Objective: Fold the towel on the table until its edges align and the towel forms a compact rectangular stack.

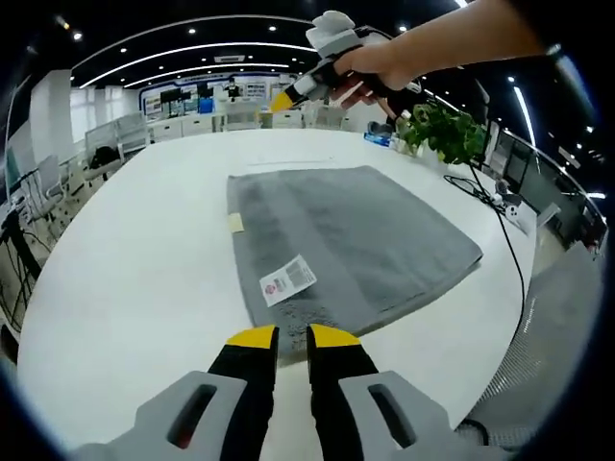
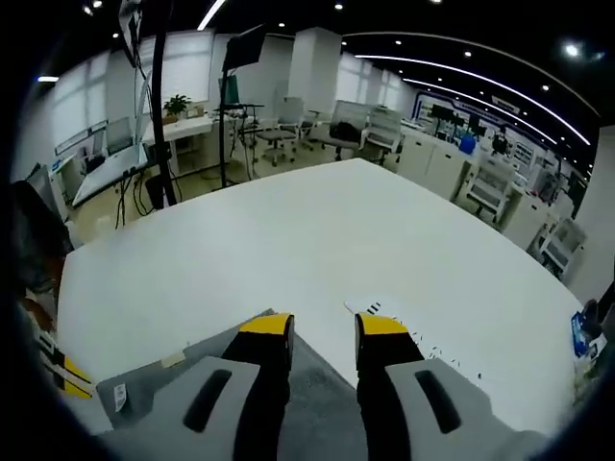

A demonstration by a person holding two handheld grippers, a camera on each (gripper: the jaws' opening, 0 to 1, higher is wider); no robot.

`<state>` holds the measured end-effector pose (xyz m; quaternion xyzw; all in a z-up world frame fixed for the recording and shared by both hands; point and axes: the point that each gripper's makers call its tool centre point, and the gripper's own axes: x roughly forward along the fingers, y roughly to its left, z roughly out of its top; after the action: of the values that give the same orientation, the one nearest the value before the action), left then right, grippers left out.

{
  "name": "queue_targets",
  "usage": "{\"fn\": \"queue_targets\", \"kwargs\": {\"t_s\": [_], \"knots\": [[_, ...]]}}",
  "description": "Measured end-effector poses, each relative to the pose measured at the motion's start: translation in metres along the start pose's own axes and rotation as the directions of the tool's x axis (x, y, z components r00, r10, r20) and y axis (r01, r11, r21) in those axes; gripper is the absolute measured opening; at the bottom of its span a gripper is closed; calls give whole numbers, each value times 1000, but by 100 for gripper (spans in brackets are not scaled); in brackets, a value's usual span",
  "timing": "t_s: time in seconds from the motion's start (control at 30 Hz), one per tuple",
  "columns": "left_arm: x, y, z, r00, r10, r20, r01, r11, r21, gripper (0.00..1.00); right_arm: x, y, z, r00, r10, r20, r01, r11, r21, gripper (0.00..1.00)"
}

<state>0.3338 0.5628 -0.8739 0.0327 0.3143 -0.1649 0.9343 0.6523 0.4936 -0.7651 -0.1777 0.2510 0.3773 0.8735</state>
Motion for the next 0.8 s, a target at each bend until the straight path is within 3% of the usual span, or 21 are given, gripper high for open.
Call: {"fn": "queue_targets", "kwargs": {"t_s": [0.07,0.17,0.27,0.47,0.67,0.8], "knots": [[-1,0,1,1000,14,-13,-14,1000,20,20,-5,-2,2,1000,-1,5,1,1000,8,32],[-2,-3,10,1000,6,26,-6,1000,11,19,-16,-6,6,1000,-6,23,5,1000,25,39],[-3,-8,17,1000,10,27,-11,998,55,19,-26,-10,6,999,-13,31,12,1000,21,43],[-8,-17,36,998,11,58,-14,999,52,22,-48,-18,8,999,-3,48,1,1000,27,52],[-14,-25,47,998,41,57,-47,994,101,25,-60,-29,7,998,11,60,-12,1000,20,55],[-14,-30,48,997,42,65,-45,998,47,28,-69,-29,8,997,27,79,-29,999,20,58]]}}
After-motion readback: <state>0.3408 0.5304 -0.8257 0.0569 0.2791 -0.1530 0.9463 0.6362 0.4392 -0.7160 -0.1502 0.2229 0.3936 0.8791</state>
